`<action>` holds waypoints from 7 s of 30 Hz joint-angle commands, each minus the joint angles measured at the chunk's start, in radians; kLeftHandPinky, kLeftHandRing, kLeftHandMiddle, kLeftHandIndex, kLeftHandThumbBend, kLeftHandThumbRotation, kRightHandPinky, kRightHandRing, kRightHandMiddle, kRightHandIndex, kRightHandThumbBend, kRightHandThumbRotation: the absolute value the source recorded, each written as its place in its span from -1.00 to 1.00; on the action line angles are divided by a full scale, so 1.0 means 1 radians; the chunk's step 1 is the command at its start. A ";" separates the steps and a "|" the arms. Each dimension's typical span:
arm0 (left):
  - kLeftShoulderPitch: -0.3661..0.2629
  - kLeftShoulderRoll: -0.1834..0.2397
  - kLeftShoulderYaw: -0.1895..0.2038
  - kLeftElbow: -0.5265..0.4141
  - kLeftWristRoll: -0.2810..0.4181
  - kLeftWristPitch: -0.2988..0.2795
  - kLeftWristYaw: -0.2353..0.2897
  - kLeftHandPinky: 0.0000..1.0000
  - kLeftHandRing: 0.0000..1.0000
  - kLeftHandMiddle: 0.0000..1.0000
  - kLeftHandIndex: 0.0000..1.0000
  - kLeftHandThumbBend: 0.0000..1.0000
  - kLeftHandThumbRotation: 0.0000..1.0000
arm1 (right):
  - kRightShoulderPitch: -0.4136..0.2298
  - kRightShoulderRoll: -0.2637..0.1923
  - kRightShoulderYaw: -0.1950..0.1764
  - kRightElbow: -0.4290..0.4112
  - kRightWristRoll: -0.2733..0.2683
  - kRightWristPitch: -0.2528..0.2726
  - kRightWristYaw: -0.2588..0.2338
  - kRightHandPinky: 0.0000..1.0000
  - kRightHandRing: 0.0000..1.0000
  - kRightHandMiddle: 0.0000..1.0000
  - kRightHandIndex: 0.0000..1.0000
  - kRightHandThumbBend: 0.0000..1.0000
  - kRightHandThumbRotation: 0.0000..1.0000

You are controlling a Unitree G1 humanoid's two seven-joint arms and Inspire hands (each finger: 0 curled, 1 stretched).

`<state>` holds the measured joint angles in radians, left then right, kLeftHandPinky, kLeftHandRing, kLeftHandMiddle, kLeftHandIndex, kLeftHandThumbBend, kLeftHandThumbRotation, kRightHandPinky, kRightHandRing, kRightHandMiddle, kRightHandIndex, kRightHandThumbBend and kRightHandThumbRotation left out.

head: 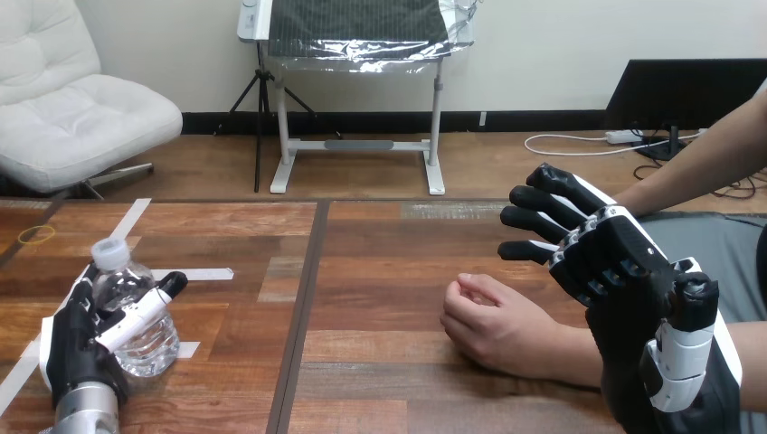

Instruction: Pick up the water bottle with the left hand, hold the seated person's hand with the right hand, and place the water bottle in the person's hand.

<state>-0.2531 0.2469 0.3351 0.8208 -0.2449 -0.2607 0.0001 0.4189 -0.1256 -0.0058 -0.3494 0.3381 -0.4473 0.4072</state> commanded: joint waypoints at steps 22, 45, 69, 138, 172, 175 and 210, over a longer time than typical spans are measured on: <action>-0.078 -0.001 -0.044 -0.070 0.116 -0.006 0.119 -0.21 0.06 0.18 0.24 0.76 -1.00 | -0.053 -0.011 -0.015 -0.024 0.009 -0.003 0.001 0.42 0.62 0.65 0.67 0.62 1.00; -0.065 0.001 -0.065 -0.088 0.187 -0.038 0.181 -0.36 -0.24 -0.13 -0.09 0.40 -1.00 | -0.053 -0.007 -0.015 -0.021 0.015 -0.002 0.002 0.42 0.62 0.64 0.66 0.61 1.00; -0.030 -0.026 -0.074 -0.167 0.205 -0.122 0.184 -0.55 -0.48 -0.37 -0.24 0.24 -1.00 | -0.071 -0.013 -0.028 0.004 -0.020 0.004 -0.011 0.41 0.60 0.62 0.66 0.59 0.98; 0.112 -0.160 -0.170 -0.846 0.137 -0.074 0.028 -0.73 -0.64 -0.50 -0.33 0.33 -1.00 | -0.453 -0.451 -0.174 0.323 -0.570 0.026 -0.109 0.26 0.58 0.68 0.69 0.78 0.22; 0.143 -0.175 -0.182 -0.954 0.108 -0.018 -0.013 -0.77 -0.67 -0.52 -0.36 0.23 -1.00 | -0.563 -0.625 -0.030 0.509 -0.728 0.066 0.023 0.54 0.71 0.74 0.74 1.00 -0.18; 0.146 -0.175 -0.182 -0.965 0.094 -0.007 -0.021 -0.77 -0.68 -0.52 -0.35 0.22 -1.00 | -0.571 -0.628 -0.017 0.536 -0.735 0.059 0.026 0.57 0.71 0.73 0.74 1.00 -0.18; 0.156 -0.172 -0.164 -0.984 0.100 -0.009 -0.016 -0.75 -0.64 -0.50 -0.35 0.21 -1.00 | -0.627 -0.643 0.078 0.701 -0.813 0.105 0.030 0.35 0.69 0.73 0.74 1.00 -0.09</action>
<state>-0.0569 0.0697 0.1702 -0.1160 -0.1454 -0.2560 -0.0150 -0.1327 -0.7464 0.0590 0.3248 -0.4654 -0.3452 0.4532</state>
